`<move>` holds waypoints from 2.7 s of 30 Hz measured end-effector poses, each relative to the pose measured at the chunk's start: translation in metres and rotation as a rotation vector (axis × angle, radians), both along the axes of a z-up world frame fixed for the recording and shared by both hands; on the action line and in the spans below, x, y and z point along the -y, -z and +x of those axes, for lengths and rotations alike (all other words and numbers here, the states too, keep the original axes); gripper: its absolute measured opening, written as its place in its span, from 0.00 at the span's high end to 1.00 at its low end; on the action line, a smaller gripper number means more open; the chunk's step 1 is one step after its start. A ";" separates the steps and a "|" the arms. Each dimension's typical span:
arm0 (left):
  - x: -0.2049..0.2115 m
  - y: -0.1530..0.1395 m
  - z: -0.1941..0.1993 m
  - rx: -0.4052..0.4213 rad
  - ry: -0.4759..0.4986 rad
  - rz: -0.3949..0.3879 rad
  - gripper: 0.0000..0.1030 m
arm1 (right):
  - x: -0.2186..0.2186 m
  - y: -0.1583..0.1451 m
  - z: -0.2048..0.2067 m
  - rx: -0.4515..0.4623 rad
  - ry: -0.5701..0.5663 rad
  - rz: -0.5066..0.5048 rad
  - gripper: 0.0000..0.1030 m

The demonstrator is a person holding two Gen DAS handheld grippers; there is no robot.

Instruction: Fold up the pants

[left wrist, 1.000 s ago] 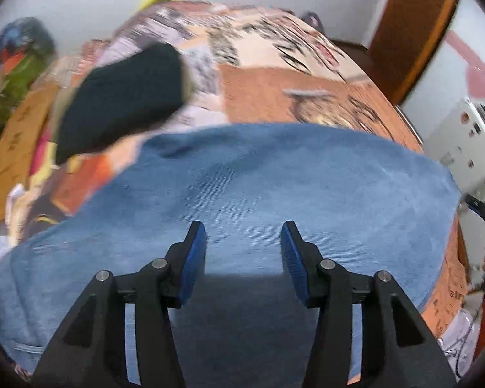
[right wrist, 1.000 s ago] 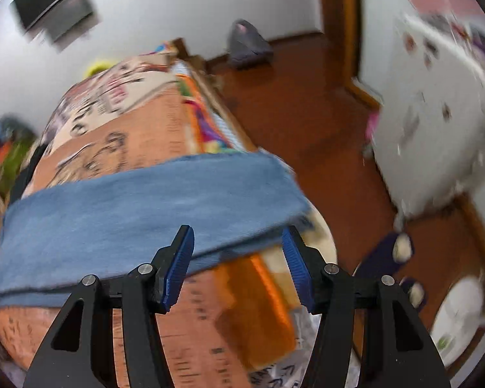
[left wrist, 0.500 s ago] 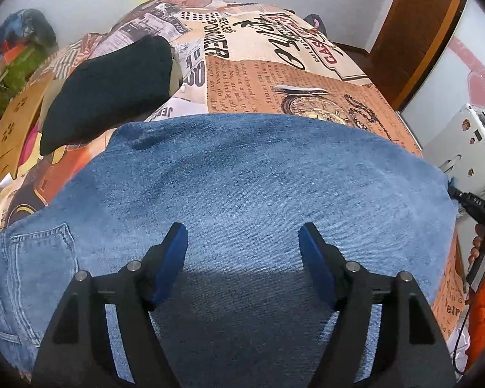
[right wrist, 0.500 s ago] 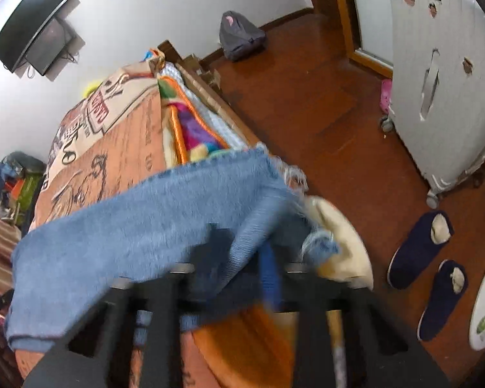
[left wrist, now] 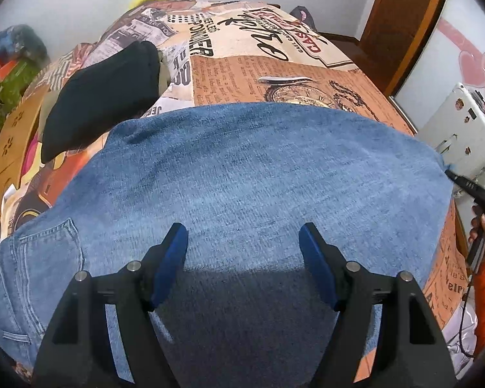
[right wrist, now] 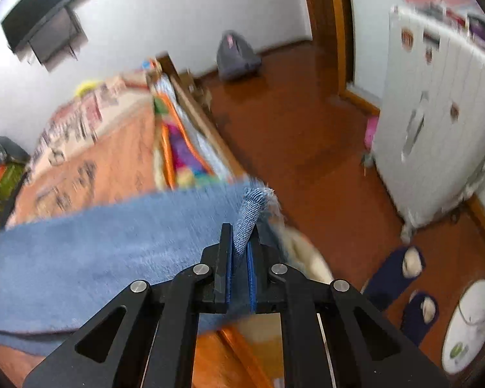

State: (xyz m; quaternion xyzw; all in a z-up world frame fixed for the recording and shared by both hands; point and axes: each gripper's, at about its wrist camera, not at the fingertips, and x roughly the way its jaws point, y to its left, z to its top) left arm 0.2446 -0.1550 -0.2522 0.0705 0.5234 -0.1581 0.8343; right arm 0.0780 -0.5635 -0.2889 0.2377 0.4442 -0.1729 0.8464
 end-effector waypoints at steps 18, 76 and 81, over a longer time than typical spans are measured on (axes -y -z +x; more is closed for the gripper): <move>0.129 -0.010 0.007 0.050 0.271 0.027 0.30 | -0.016 -0.029 -0.049 0.061 0.023 0.137 0.48; 0.089 -0.047 -0.025 0.202 0.175 -0.050 0.20 | -0.061 -0.180 0.003 0.484 -0.117 0.037 0.93; 0.042 -0.064 -0.032 0.249 0.126 -0.090 0.20 | -0.118 -0.224 0.013 0.554 -0.239 -0.040 0.93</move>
